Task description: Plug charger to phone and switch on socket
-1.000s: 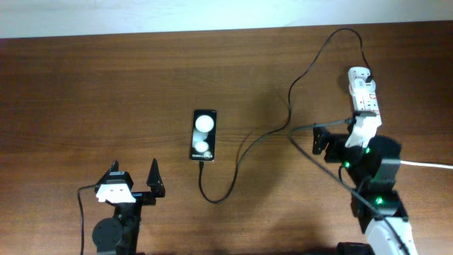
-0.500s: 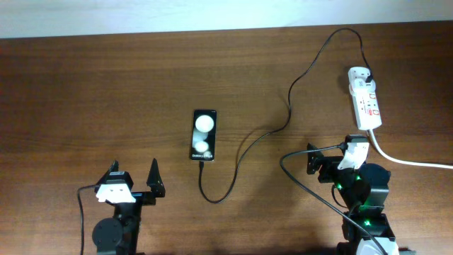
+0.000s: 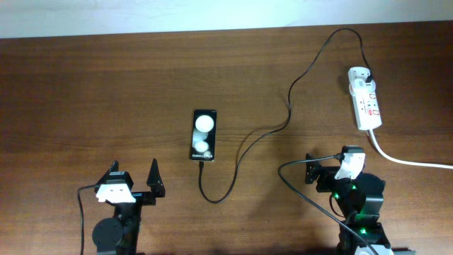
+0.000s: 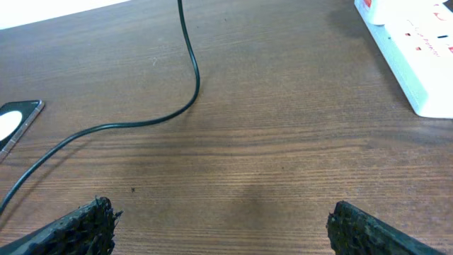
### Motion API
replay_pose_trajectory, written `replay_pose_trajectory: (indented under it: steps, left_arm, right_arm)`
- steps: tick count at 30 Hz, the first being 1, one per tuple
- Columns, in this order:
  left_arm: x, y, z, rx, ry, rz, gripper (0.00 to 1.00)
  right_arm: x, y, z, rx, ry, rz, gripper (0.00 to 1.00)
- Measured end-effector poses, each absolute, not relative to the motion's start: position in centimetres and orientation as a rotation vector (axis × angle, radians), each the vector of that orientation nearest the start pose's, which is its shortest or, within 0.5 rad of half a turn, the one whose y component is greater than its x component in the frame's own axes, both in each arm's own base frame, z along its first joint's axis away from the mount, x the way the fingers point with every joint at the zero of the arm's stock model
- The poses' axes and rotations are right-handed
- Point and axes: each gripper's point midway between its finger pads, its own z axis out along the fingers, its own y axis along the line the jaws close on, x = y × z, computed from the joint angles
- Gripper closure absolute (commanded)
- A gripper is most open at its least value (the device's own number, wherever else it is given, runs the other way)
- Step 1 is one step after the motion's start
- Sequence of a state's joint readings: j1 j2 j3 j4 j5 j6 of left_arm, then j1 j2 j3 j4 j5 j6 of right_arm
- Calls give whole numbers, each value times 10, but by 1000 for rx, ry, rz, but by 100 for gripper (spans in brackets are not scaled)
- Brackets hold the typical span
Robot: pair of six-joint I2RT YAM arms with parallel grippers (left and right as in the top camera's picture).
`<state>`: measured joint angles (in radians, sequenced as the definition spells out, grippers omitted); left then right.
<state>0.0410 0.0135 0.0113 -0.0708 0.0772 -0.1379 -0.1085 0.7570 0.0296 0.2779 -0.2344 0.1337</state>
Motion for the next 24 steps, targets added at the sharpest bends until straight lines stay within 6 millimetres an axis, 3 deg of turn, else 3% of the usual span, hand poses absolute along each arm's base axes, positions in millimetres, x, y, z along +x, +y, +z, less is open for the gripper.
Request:
replay_pose_trajectory:
  steps: [13, 24]
  left_arm:
    - [246, -3, 159, -88, 1643, -137, 1]
    - [246, -3, 159, -88, 1643, -137, 1]
  right_arm:
    - [255, 10, 73, 102, 2011, 237, 1]
    - [250, 15, 97, 67, 1916, 228, 1]
